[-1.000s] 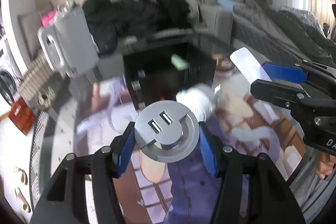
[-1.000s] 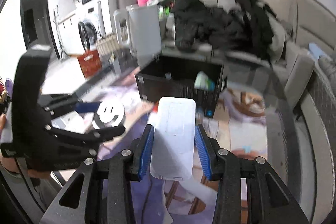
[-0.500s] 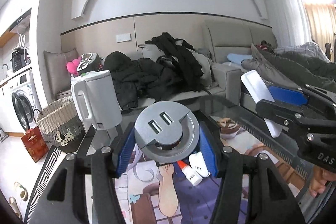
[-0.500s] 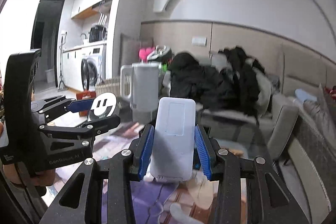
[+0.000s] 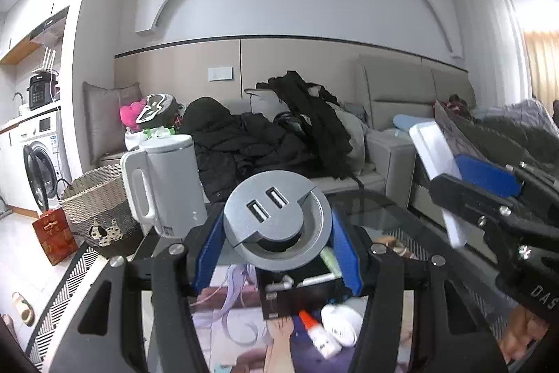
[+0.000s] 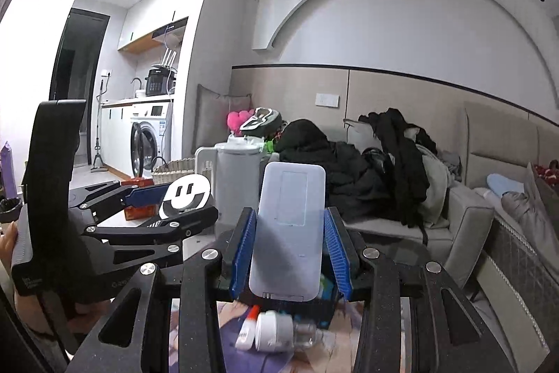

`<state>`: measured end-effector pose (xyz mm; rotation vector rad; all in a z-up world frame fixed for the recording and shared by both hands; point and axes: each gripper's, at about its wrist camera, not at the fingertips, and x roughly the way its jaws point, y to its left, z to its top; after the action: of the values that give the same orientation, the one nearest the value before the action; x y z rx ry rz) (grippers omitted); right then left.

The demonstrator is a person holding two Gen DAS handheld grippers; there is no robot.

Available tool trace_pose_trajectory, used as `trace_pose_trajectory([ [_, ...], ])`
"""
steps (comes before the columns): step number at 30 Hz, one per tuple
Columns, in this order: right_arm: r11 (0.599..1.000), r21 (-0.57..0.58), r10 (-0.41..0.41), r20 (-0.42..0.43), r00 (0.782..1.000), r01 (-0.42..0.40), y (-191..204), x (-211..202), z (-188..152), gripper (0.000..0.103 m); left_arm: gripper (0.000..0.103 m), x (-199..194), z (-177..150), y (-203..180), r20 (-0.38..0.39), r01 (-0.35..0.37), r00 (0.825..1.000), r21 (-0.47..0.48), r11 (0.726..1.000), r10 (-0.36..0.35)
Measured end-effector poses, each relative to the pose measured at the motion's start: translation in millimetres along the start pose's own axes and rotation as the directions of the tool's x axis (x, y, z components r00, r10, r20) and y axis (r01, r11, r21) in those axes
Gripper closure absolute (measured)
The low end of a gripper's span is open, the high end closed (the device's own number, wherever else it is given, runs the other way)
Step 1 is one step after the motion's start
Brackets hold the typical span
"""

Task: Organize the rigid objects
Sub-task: 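Lift both held items over the black box, lower them in and open both tools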

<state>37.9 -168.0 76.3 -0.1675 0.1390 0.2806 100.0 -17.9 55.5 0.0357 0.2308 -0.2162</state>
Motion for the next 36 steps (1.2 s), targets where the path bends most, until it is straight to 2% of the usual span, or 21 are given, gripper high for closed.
trace_pose_trajectory([
  [7, 1.000, 0.020, -0.012, -0.015, 1.000, 0.013, -12, 38, 14, 0.063, 0.046, 25, 9, 0, 0.040, -0.027, 0.999, 0.024, 0.999, 0.026],
  [14, 0.998, 0.064, -0.003, -0.103, 0.995, 0.010, -29, 99, 9, 0.063, 0.046, 66, 10, 7, -0.009, -0.042, 0.999, -0.026, 0.999, 0.042],
  [18, 0.998, 0.068, -0.006, -0.130, 0.991, 0.015, -36, 126, 5, 0.063, 0.046, 91, 8, 7, -0.028, -0.042, 0.999, -0.015, 0.999, 0.042],
  [24, 0.993, 0.116, -0.008, -0.220, 0.975, 0.035, -48, 171, -8, 0.063, 0.046, 117, 2, 10, -0.070, -0.067, 0.995, -0.045, 0.997, 0.063],
  [27, 0.990, 0.133, -0.004, -0.243, 0.970, 0.037, -55, 186, -11, 0.063, 0.046, 133, -5, 13, -0.127, -0.062, 0.990, -0.056, 0.996, 0.055],
  [31, 0.986, 0.165, 0.018, -0.301, 0.954, 0.034, -61, 203, -20, 0.063, 0.046, 155, -18, 13, -0.236, -0.056, 0.971, -0.061, 0.997, 0.040],
  [33, 0.983, 0.183, 0.033, -0.343, 0.939, 0.032, -64, 211, -27, 0.063, 0.046, 169, -26, 13, -0.318, -0.034, 0.948, -0.073, 0.997, 0.009],
  [36, 0.970, 0.242, 0.073, -0.423, 0.903, 0.035, -72, 224, -40, 0.063, 0.046, 184, -37, 13, -0.404, -0.041, 0.915, -0.088, 0.995, 0.002],
])
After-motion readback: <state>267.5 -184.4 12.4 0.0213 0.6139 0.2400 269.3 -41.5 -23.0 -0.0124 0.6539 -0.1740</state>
